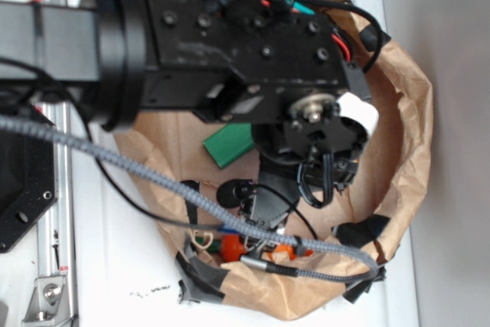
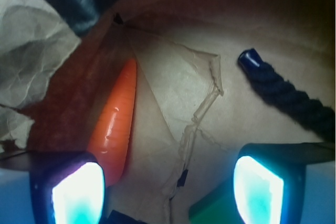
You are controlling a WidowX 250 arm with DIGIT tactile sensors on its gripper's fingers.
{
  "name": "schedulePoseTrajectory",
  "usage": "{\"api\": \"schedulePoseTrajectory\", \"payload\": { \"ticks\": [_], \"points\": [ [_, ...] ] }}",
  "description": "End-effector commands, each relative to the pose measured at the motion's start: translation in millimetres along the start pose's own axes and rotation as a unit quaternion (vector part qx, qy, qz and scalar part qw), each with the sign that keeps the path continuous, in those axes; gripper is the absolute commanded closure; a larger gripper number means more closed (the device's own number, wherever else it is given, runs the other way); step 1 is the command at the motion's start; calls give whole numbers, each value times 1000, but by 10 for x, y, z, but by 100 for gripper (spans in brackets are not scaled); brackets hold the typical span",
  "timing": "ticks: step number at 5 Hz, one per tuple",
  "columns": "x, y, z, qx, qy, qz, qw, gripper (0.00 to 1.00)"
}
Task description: Grab the carrot.
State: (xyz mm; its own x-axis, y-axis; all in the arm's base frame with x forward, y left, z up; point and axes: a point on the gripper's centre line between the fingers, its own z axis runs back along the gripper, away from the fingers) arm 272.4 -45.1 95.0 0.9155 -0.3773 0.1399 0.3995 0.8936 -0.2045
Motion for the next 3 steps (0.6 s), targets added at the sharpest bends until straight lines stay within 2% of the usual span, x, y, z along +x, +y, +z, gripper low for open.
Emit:
{"api": "schedulePoseTrajectory", "payload": {
  "ticks": [1, 2, 3],
  "points": [
    [-42, -560, -375, 1, 11, -85, 996, 0],
    [-35, -718, -432, -16, 5, -94, 995, 0],
    [33, -755, -549, -35, -1, -87, 996, 0]
  ]
}}
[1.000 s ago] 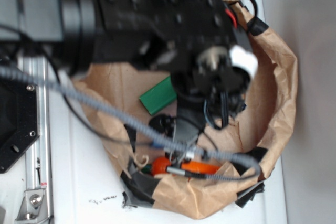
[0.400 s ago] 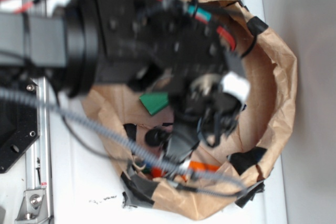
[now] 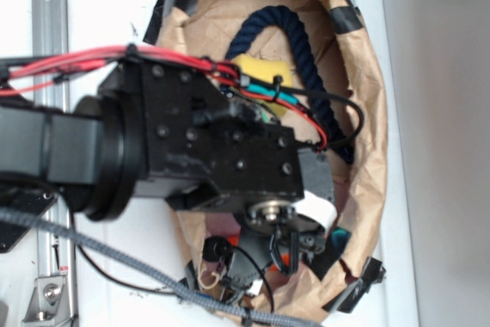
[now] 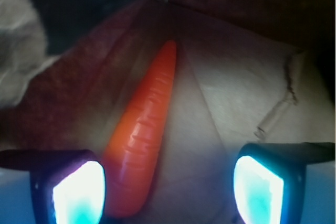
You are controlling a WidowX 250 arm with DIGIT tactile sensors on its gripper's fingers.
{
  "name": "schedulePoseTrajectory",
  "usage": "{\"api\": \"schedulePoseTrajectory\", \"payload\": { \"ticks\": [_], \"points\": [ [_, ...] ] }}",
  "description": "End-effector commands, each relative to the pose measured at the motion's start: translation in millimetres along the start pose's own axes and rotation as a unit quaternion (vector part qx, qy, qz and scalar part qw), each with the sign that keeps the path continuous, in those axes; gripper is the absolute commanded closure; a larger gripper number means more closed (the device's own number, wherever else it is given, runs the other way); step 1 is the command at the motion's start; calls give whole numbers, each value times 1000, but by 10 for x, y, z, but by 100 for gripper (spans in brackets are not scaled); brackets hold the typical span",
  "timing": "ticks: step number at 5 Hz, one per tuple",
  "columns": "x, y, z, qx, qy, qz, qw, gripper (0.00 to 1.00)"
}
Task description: Grab the carrot.
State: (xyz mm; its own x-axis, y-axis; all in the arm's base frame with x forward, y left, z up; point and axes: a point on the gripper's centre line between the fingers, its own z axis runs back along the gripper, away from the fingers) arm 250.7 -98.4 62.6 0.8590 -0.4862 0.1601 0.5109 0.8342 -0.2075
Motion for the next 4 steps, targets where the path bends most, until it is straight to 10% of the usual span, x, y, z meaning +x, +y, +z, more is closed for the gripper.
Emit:
{"api": "schedulePoseTrajectory", "payload": {
  "ticks": [1, 2, 4],
  "points": [
    [25, -60, -507, 1, 36, -9, 999, 0],
    [-33, 121, -625, 32, 54, 20, 998, 100],
    [-36, 767, -88, 65, 18, 113, 991, 100]
  ]
}}
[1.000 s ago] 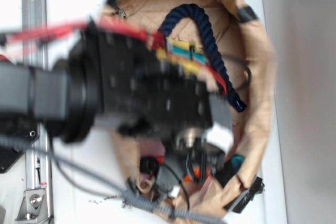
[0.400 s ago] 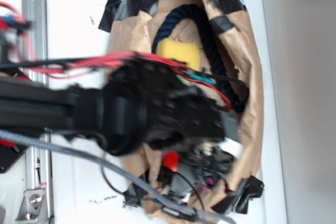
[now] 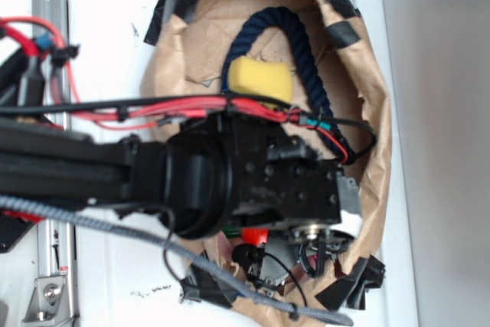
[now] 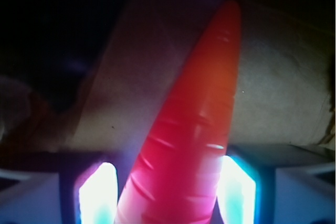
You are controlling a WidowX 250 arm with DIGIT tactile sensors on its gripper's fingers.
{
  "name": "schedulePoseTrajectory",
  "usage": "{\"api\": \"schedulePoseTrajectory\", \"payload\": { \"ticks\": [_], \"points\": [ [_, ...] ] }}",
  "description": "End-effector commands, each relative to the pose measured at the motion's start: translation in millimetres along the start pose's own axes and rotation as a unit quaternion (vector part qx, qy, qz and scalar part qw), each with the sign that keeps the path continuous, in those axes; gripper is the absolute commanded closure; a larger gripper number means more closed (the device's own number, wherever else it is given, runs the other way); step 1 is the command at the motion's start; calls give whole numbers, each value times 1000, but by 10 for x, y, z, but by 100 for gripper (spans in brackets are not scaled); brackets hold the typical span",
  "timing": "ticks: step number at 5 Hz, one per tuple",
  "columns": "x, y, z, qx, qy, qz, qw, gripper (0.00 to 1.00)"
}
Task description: Grab the carrot.
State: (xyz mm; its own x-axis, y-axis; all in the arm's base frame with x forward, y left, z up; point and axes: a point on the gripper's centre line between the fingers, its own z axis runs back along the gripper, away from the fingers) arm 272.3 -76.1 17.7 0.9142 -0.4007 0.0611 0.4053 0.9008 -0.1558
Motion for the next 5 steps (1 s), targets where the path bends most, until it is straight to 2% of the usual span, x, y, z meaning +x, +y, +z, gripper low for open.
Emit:
{"api": "schedulePoseTrajectory", "payload": {
  "ticks": [1, 2, 3, 4, 5],
  "points": [
    [-58, 679, 813, 67, -31, 106, 992, 100],
    [-152, 761, 1363, 105, -49, 137, 984, 100],
    [-256, 727, 1718, 116, -73, 178, 974, 100],
    [-290, 599, 1797, 115, -63, 213, 968, 100],
    [-328, 515, 1721, 136, -61, 230, 962, 100]
  ]
}}
